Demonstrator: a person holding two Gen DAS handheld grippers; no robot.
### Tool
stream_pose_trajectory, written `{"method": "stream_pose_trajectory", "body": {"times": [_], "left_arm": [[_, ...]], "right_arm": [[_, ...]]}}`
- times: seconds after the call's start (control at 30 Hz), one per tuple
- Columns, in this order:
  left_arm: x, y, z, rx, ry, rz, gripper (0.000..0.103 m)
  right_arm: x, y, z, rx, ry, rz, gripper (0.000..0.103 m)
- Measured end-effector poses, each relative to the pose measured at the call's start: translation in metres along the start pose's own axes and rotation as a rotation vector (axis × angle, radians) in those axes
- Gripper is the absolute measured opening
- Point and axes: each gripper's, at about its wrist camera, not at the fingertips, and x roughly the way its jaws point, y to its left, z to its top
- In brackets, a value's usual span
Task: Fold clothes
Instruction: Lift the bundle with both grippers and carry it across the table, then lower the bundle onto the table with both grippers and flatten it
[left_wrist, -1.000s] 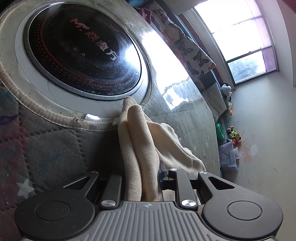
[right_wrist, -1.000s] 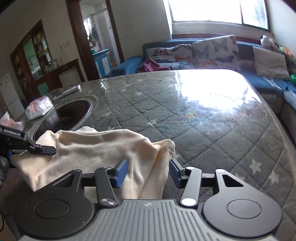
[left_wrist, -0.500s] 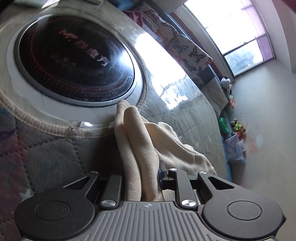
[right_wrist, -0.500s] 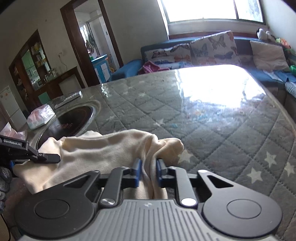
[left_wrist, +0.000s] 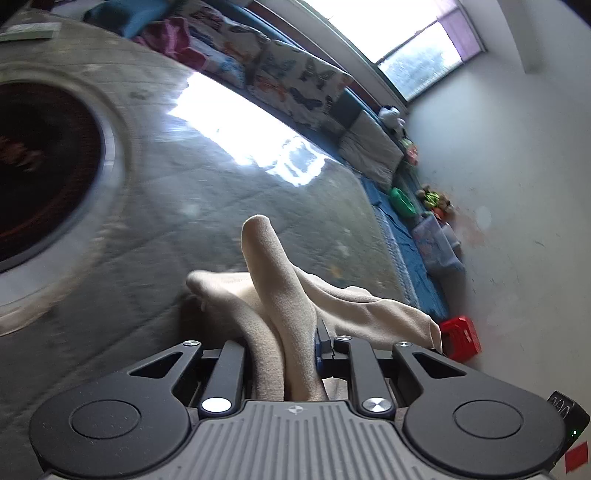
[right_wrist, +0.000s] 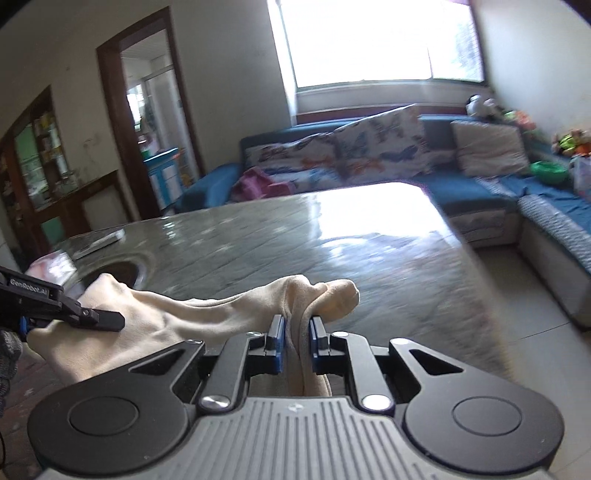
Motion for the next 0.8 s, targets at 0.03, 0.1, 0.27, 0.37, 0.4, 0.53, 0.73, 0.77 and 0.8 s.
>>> {"method": "stream_pose_trajectory", "body": {"times": [0.03, 0.1, 0.27, 0.37, 0.4, 0.53, 0.73, 0.77, 0.8], "left_arm": [[0.008, -0.009, 0.0, 0.016, 0.008, -0.013, 0.018], [0.022, -0.027, 0.001, 0.045, 0.028, -0.037, 0.018], [0.055, -0.06, -0.002, 0.084, 0.072, -0.085, 0.018], [0.072, -0.071, -0.01, 0.115, 0.103, -0.091, 0.018], [0.076, -0.071, -0.013, 0.124, 0.118, -0.082, 0.018], [0.094, -0.072, -0.028, 0.158, 0.179, -0.048, 0.018], [0.094, -0.063, -0.038, 0.183, 0.212, 0.013, 0.025], [0.092, -0.062, -0.038, 0.191, 0.208, 0.021, 0.026], [0.09, -0.062, -0.038, 0.198, 0.199, 0.032, 0.03]], "right_arm": [[-0.004, -0.007, 0.003, 0.001, -0.008, -0.022, 0.012], [-0.01, -0.018, 0.006, 0.004, -0.019, -0.057, 0.012], [-0.028, -0.055, 0.015, 0.011, -0.042, -0.175, 0.012], [-0.033, -0.076, 0.012, 0.02, -0.035, -0.227, 0.012], [-0.033, -0.082, 0.01, 0.027, -0.029, -0.238, 0.012], [-0.027, -0.105, -0.008, 0.066, 0.025, -0.273, 0.012], [-0.013, -0.12, -0.035, 0.102, 0.113, -0.29, 0.014], [-0.013, -0.12, -0.035, 0.097, 0.118, -0.29, 0.016], [-0.013, -0.119, -0.035, 0.089, 0.121, -0.294, 0.017]]}}
